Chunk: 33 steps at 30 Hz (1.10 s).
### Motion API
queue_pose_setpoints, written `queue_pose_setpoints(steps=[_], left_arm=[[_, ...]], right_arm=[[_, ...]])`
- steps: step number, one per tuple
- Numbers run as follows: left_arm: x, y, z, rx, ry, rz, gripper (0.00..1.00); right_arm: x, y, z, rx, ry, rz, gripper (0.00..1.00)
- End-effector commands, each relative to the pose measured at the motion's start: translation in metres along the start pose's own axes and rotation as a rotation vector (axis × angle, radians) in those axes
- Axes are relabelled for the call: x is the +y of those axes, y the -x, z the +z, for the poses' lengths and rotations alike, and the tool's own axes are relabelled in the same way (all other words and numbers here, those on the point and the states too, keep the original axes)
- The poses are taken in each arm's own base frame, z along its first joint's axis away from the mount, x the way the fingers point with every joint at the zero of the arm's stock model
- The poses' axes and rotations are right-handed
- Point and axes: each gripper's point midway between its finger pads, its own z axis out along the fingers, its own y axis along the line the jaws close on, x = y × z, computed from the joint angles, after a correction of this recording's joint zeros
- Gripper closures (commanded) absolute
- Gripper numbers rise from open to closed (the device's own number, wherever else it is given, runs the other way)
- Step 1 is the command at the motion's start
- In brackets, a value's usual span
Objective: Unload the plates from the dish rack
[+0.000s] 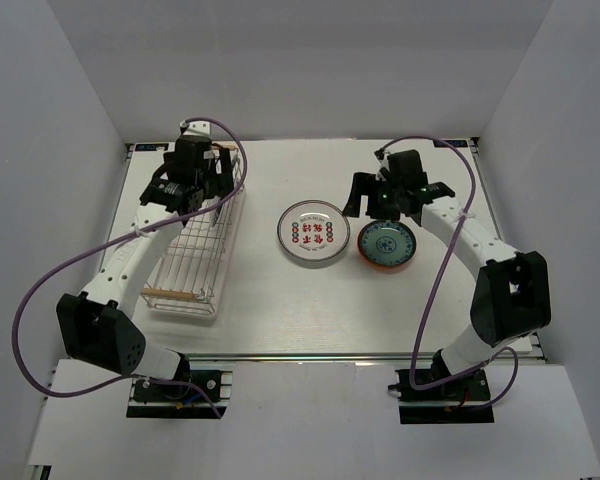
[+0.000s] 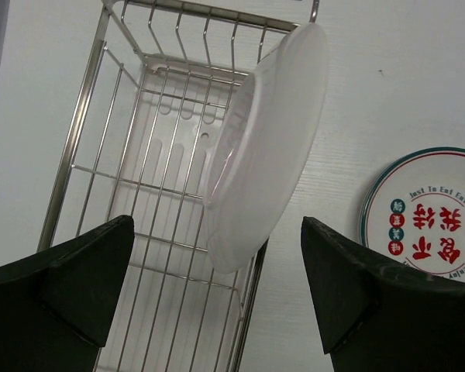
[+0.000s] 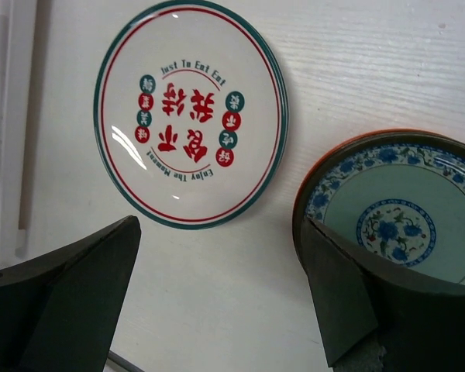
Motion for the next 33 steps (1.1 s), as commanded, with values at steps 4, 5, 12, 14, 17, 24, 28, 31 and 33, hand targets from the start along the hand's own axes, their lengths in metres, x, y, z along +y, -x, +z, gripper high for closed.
queue_pose_setpoints(steps=[4, 5, 12, 14, 17, 24, 28, 31, 33], left_arm=[[-0.015, 0.023, -0.018, -0.085, -0.113, -0.010, 0.02], [-0.015, 0.022, -0.016, -0.078, -0.110, -0.011, 0.02], [-0.013, 0.017, 0.007, -0.033, -0.045, 0.006, 0.02], [-0.013, 0.017, 0.014, -0.026, -0.030, 0.014, 0.02], [-0.016, 0.016, 0.024, -0.004, -0.022, 0.036, 0.03], [-0.010, 0.003, 0.044, 0.044, 0.050, 0.048, 0.20], [-0.004, -0.005, 0.045, 0.085, 0.095, 0.054, 0.47], [0.001, -0.010, 0.045, 0.092, 0.119, 0.048, 0.59], [0.002, -0.010, 0.044, 0.092, 0.122, 0.046, 0.63]], right_arm=[[-0.007, -0.002, -0.011, -0.021, -0.028, -0.033, 0.11], [-0.008, -0.002, -0.012, -0.021, -0.029, -0.034, 0.11], [-0.012, -0.007, -0.012, -0.015, -0.034, -0.031, 0.11], [-0.013, -0.006, -0.013, -0.019, -0.035, -0.031, 0.11], [-0.014, -0.006, -0.014, -0.020, -0.038, -0.031, 0.11], [-0.018, -0.007, -0.016, -0.025, -0.040, -0.048, 0.11], [-0.019, -0.010, -0.015, -0.024, -0.038, -0.056, 0.11], [-0.021, -0.016, -0.012, -0.012, -0.034, -0.053, 0.11], [-0.022, -0.017, -0.011, -0.007, -0.031, -0.050, 0.11]])
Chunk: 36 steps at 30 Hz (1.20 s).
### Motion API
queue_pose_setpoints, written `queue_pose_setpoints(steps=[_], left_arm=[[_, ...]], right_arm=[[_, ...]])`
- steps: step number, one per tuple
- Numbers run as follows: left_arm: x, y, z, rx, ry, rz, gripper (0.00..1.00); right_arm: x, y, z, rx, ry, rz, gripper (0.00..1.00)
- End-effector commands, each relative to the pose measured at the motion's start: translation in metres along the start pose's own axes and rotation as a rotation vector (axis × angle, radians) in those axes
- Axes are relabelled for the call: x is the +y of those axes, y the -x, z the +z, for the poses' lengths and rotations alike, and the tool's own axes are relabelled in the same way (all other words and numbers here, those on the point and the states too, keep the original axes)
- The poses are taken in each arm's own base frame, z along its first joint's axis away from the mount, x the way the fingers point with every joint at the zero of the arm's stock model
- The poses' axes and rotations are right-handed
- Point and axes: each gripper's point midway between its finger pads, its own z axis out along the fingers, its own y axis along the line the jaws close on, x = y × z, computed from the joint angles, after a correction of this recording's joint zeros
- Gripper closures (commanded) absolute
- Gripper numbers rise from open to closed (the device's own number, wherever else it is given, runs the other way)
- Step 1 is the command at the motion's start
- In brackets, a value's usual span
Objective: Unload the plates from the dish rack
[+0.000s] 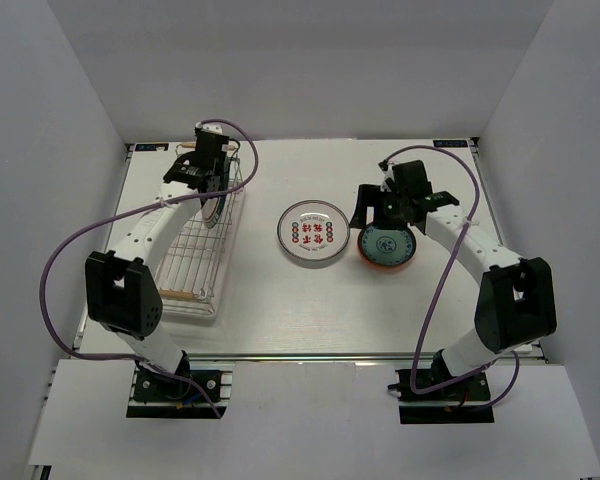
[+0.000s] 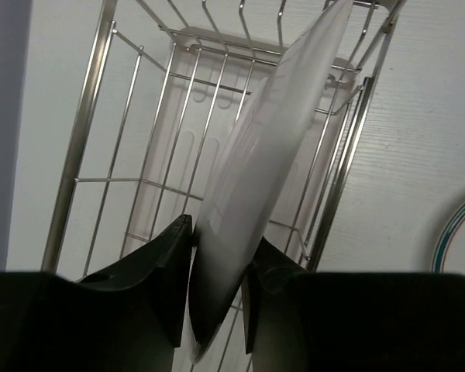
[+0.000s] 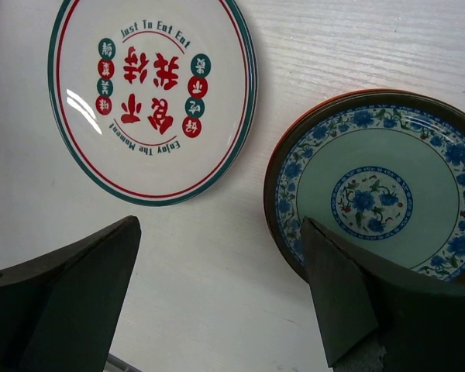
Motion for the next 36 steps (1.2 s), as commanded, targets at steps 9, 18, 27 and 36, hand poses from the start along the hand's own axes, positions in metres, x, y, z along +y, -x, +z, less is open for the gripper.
queue_pose_setpoints(steps=[9, 18, 27, 36], left_arm=[[0.013, 0.031, -0.035, -0.087, 0.016, -0.069, 0.87], [0.043, 0.049, -0.056, -0.149, 0.135, -0.082, 1.00], [0.069, 0.086, -0.096, -0.275, 0.186, -0.132, 1.00], [0.072, 0.128, -0.176, -0.474, -0.027, -0.229, 1.00]], right_arm=[[0.000, 0.013, -0.009, -0.066, 0.016, -0.024, 0.11], [0.000, 0.015, -0.013, -0.073, 0.020, -0.023, 0.11], [0.005, 0.021, -0.020, -0.092, 0.035, -0.029, 0.11], [0.023, 0.036, -0.043, -0.173, 0.091, -0.055, 0.11]])
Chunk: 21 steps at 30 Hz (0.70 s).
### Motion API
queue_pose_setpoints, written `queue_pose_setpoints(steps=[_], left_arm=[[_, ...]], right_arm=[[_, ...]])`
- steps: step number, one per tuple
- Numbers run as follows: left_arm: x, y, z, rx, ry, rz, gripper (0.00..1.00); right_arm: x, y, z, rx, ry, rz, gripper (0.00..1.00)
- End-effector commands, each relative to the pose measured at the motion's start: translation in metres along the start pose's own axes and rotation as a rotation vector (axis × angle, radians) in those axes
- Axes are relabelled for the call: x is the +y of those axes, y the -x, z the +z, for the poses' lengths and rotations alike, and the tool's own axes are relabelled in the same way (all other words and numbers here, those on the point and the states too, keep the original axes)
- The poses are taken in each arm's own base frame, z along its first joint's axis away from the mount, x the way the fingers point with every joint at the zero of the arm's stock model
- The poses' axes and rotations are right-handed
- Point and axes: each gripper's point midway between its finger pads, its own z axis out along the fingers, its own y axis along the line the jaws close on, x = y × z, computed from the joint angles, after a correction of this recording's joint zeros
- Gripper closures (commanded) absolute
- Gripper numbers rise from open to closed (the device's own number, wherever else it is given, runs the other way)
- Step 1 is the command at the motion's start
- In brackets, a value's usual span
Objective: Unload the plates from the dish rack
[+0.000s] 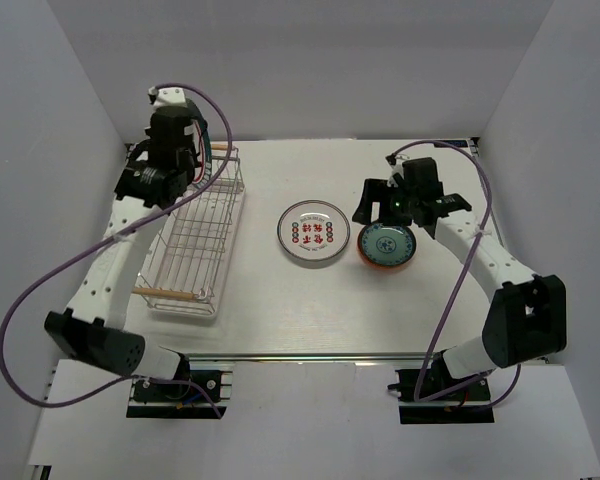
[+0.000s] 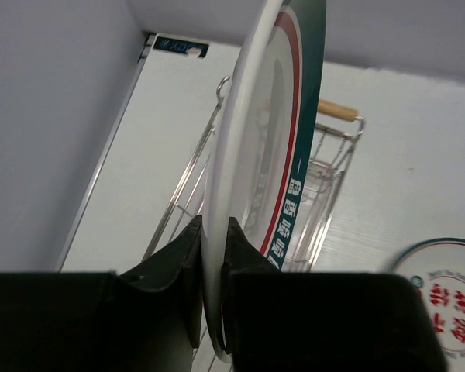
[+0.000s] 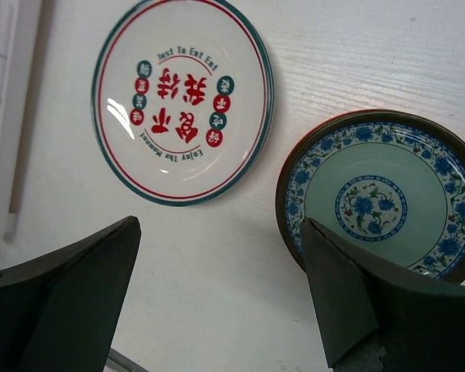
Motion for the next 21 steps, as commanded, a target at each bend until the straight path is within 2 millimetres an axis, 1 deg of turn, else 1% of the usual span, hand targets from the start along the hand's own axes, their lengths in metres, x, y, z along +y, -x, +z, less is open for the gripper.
queue_pose_setpoints(steps=[1, 2, 3, 4, 5, 6, 7, 8, 9, 10, 11, 12, 13, 14, 15, 16, 18, 19, 20, 21], left_arm=[[-0.004, 0.061, -0.059, -0.203, -0.214, -0.132, 1.00], [-0.011, 0.064, -0.067, -0.219, -0.277, -0.136, 1.00], [-0.020, 0.059, -0.072, -0.218, -0.338, -0.129, 1.00], [-0.023, 0.068, -0.087, -0.263, -0.405, -0.146, 1.00], [-0.042, 0.066, -0.098, -0.264, -0.527, -0.129, 1.00], [-0.051, 0.062, -0.102, -0.257, -0.587, -0.121, 1.00], [-0.073, 0.056, -0.112, -0.235, -0.724, -0.104, 1.00], [-0.086, 0.050, -0.117, -0.214, -0.801, -0.086, 1.00], [-0.099, 0.044, -0.121, -0.190, -0.877, -0.070, 1.00], [-0.113, 0.034, -0.119, -0.148, -0.941, -0.065, 1.00], [-0.126, 0.026, -0.128, -0.110, -1.034, -0.073, 1.00], [-0.134, 0.017, -0.125, -0.091, -1.070, -0.076, 1.00], [-0.140, 0.009, -0.124, -0.064, -1.100, -0.088, 1.00], [-0.147, 0.004, -0.130, -0.055, -1.160, -0.090, 1.00], [-0.150, 0.005, -0.131, -0.073, -1.185, -0.090, 1.00], [-0.153, -0.003, -0.132, -0.052, -1.204, -0.105, 1.00], [-0.156, -0.006, -0.135, -0.054, -1.235, -0.112, 1.00], [-0.157, -0.013, -0.134, -0.030, -1.244, -0.118, 1.00], [-0.162, -0.021, -0.150, -0.021, -1.326, -0.126, 1.00], [-0.163, -0.019, -0.154, -0.033, -1.348, -0.121, 1.00]], right_arm=[[0.018, 0.025, -0.021, -0.112, 0.066, -0.045, 0.11], [0.020, 0.026, -0.022, -0.131, 0.083, -0.054, 0.11], [0.027, 0.029, -0.029, -0.155, 0.115, -0.064, 0.11], [0.033, 0.030, -0.032, -0.166, 0.139, -0.075, 0.11], [0.038, 0.035, -0.035, -0.191, 0.167, -0.091, 0.11], [0.044, 0.033, -0.040, -0.198, 0.197, -0.098, 0.11], [0.049, 0.033, -0.043, -0.208, 0.221, -0.109, 0.11], [0.056, 0.039, -0.049, -0.238, 0.253, -0.125, 0.11], [0.062, 0.033, -0.050, -0.233, 0.293, -0.132, 0.11], [0.066, 0.035, -0.053, -0.250, 0.320, -0.146, 0.11], [0.078, 0.041, -0.064, -0.296, 0.376, -0.176, 0.11], [0.082, 0.035, -0.065, -0.301, 0.405, -0.192, 0.11], [0.086, 0.035, -0.069, -0.318, 0.429, -0.208, 0.11], [0.095, 0.037, -0.081, -0.355, 0.472, -0.235, 0.11], [0.098, 0.038, -0.084, -0.385, 0.496, -0.259, 0.11], [0.103, 0.039, -0.091, -0.407, 0.515, -0.274, 0.11], [0.108, 0.039, -0.096, -0.428, 0.551, -0.290, 0.11], [0.111, 0.039, -0.099, -0.434, 0.567, -0.295, 0.11], [0.116, 0.039, -0.101, -0.441, 0.600, -0.287, 0.11], [0.117, 0.038, -0.101, -0.444, 0.609, -0.278, 0.11]])
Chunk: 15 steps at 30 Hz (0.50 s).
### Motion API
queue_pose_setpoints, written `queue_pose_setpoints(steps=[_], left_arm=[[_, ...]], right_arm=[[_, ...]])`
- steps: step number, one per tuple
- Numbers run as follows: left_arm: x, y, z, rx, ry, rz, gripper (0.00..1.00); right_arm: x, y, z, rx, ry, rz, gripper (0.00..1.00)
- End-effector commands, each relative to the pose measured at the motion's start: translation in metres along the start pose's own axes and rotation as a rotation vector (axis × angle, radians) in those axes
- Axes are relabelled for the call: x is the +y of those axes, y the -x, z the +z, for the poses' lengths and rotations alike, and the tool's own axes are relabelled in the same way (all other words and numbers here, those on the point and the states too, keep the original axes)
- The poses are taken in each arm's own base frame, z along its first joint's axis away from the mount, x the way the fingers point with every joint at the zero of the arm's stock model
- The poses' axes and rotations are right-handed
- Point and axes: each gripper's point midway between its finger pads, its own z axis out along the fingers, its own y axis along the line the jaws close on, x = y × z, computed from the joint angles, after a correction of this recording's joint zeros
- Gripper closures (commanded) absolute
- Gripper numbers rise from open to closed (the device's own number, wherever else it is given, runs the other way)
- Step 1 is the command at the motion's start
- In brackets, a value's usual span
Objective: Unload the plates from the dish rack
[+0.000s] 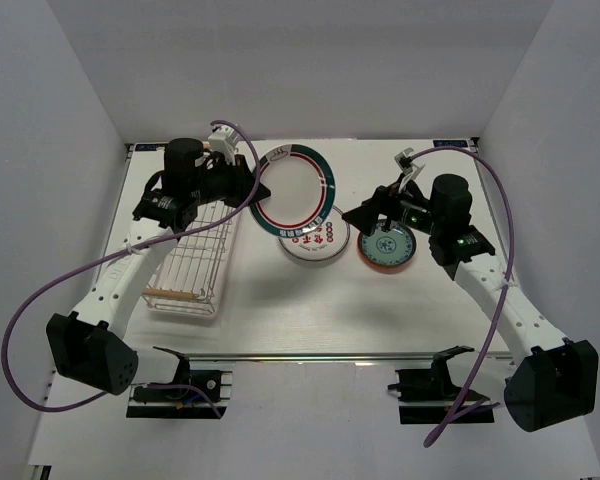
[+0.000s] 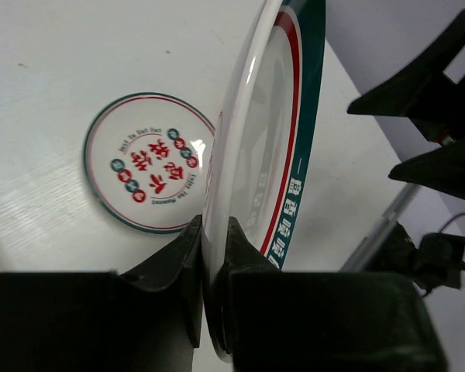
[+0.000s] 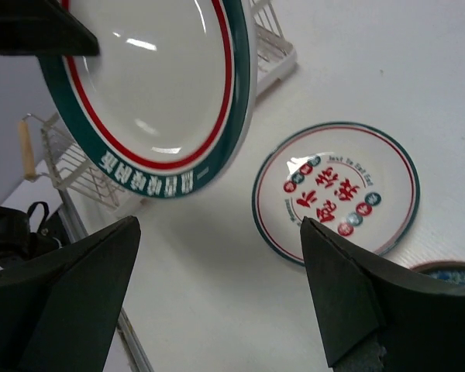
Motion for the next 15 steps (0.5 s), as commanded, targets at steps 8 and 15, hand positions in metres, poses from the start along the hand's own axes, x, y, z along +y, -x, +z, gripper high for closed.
queue_pose_setpoints(steps=[8, 15], left_arm=[[-0.079, 0.007, -0.022, -0.079, -0.375, 0.066, 1.00], [-0.076, -0.015, 0.005, -0.017, -0.412, 0.015, 1.00]], right_arm=[[0.031, 0.014, 0.008, -0.098, 0.205, 0.014, 0.11], [0.036, 0.013, 0.009, -0.118, 0.254, 0.085, 0.34]])
